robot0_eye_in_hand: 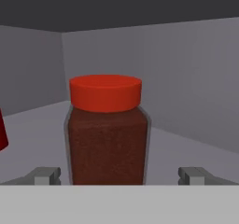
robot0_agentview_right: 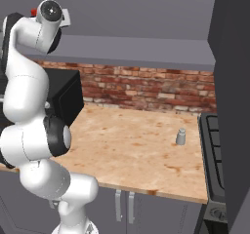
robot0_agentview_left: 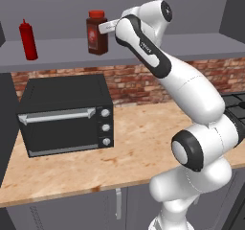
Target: Collect the paprika, ketchup, and shaker from the cabinet and place them next to the stove.
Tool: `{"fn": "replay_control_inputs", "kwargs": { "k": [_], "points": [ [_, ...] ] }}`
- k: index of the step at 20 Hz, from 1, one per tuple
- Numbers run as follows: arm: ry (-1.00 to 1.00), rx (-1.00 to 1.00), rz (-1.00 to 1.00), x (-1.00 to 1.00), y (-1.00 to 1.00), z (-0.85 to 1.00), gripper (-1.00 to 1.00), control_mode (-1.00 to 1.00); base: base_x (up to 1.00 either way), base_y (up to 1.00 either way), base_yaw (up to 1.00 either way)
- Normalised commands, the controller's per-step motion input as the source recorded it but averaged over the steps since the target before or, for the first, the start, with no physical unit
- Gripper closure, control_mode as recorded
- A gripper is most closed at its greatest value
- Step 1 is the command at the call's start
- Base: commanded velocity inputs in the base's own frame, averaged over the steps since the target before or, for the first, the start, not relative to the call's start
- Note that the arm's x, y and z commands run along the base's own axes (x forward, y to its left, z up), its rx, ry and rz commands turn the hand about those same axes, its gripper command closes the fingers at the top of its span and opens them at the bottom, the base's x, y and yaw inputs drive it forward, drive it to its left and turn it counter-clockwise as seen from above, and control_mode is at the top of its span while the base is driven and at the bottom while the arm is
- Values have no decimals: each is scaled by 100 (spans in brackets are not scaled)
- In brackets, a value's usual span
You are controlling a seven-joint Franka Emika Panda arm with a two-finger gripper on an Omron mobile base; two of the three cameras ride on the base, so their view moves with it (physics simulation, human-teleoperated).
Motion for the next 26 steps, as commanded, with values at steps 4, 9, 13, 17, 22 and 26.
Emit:
{"fn": "replay_control_inputs", "kwargs": {
  "k": [4,9,13,17,22,26],
  "points": [
    [0,0,1,13,21,0,-100,-100,0,0,0],
    [0,0,3,0,19,0,-100,-100,0,0,0],
    [0,0,4,2,3,0,-100,-100,0,0,0],
    [0,0,7,5,0,0,-100,-100,0,0,0],
    [0,0,7,6,0,0,-100,-100,0,0,0],
    [0,0,5,3,0,0,-100,-100,0,0,0]
  ]
}}
